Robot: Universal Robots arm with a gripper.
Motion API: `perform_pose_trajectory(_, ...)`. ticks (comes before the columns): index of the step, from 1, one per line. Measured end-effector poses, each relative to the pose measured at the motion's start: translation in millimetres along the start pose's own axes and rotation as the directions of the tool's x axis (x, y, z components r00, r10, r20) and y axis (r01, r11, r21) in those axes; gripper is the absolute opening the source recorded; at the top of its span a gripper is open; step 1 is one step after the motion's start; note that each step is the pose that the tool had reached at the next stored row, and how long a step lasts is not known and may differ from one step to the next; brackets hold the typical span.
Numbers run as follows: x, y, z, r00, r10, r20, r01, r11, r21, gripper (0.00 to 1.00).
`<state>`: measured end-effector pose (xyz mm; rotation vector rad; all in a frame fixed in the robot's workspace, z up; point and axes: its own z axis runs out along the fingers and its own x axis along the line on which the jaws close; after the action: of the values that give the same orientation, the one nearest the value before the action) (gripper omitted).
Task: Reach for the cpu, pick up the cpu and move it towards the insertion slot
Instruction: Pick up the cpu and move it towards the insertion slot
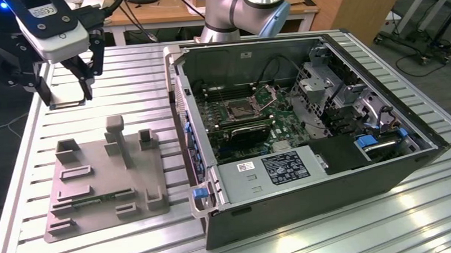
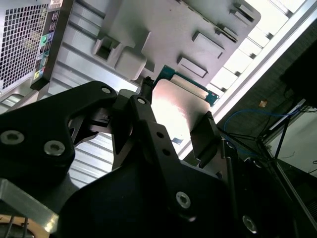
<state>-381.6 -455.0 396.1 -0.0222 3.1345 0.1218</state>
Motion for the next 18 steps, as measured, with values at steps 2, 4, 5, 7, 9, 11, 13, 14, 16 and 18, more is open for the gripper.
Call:
perform_pose_trajectory(2,-0.7,0.0,0.0,1.0,0.0,0.0,0.0,1.0,0.0,0.55)
perform_pose_trajectory(4,-1.4,0.0,0.0,1.0,0.0,0.0,0.0,1.0,0.0,0.55)
perform_pose_trajectory(5,-2.1,-0.1,0.0,1.0,0.0,0.0001,0.0,1.0,0.0,0.55)
perform_pose_trajectory(7,-3.4,-0.1,0.0,1.0,0.0,0.0,0.0,1.0,0.0,0.55)
perform_pose_trajectory(9,-4.1,-0.1,0.0,1.0,0.0,0.0,0.0,1.0,0.0,0.55)
perform_pose_trajectory(11,-4.8,-0.1,0.0,1.0,0.0,0.0,0.0,1.0,0.0,0.55)
perform_pose_trajectory(13,-5.5,-0.1,0.0,1.0,0.0,0.0,0.0,1.0,0.0,0.55)
perform_pose_trajectory(14,-5.8,-0.1,0.0,1.0,0.0,-0.0001,0.0,1.0,0.0,0.55)
perform_pose_trajectory(16,-6.5,-0.1,0.0,1.0,0.0,0.0,0.0,1.0,0.0,0.55)
perform_pose_trajectory(18,-7.2,-0.1,0.0,1.0,0.0,0.0,0.0,1.0,0.0,0.55)
